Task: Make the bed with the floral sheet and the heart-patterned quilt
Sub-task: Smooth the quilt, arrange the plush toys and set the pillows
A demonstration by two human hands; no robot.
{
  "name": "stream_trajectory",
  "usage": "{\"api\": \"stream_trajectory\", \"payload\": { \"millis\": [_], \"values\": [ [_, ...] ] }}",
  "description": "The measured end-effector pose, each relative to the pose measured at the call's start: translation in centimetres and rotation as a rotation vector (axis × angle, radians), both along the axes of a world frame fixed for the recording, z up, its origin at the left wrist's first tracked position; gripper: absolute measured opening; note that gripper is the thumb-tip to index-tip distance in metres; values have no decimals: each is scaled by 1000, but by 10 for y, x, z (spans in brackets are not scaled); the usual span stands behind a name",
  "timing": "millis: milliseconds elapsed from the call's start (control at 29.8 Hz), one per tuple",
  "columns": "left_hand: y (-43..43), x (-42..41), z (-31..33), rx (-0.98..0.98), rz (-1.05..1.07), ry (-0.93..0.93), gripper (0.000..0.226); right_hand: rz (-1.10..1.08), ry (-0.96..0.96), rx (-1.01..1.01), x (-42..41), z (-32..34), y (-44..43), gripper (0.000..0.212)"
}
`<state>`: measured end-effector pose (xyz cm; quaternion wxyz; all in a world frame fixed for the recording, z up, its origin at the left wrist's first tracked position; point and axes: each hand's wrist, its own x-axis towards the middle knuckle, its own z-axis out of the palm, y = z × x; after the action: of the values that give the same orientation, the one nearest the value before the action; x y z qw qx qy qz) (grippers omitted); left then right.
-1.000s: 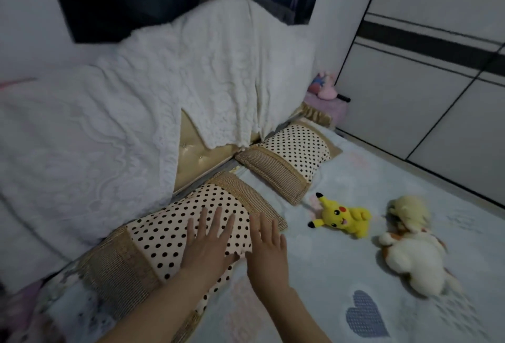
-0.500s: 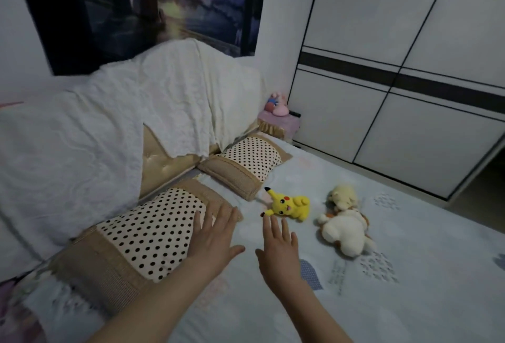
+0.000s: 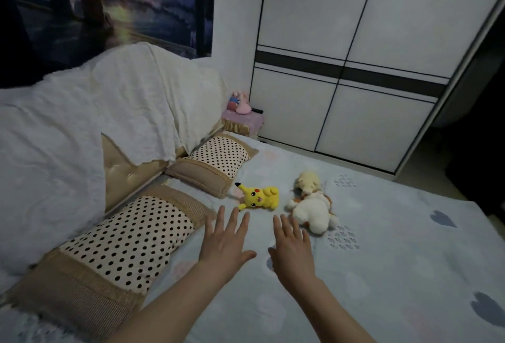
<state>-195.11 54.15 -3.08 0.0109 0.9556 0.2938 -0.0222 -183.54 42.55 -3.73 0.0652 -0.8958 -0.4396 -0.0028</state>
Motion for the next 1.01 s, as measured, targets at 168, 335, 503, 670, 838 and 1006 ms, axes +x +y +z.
{"api": "stream_trajectory", "payload": {
  "millis": [168, 335, 503, 670, 838, 1006],
  "values": [
    [4, 8, 1, 28, -77, -14, 86, -69, -14, -8, 5, -3, -12, 75],
    [4, 20, -3, 14, -87, -21, 86, -90, -31, -25, 13, -14, -16, 75],
    [1, 38, -18, -14, -120, 4, 84, -113, -1, -62, 27, -22, -14, 74],
    [9, 67, -46, -59, -126, 39, 82, -120, 21, -74, 62, -58, -4, 71],
    [34, 102, -111, -94, -100, 114, 78, -88, 76, -105, 102, -145, 20, 67],
    [66, 162, -208, -128, -67, 201, 74, -39, 132, -74, 157, -261, 63, 70]
  ]
}}
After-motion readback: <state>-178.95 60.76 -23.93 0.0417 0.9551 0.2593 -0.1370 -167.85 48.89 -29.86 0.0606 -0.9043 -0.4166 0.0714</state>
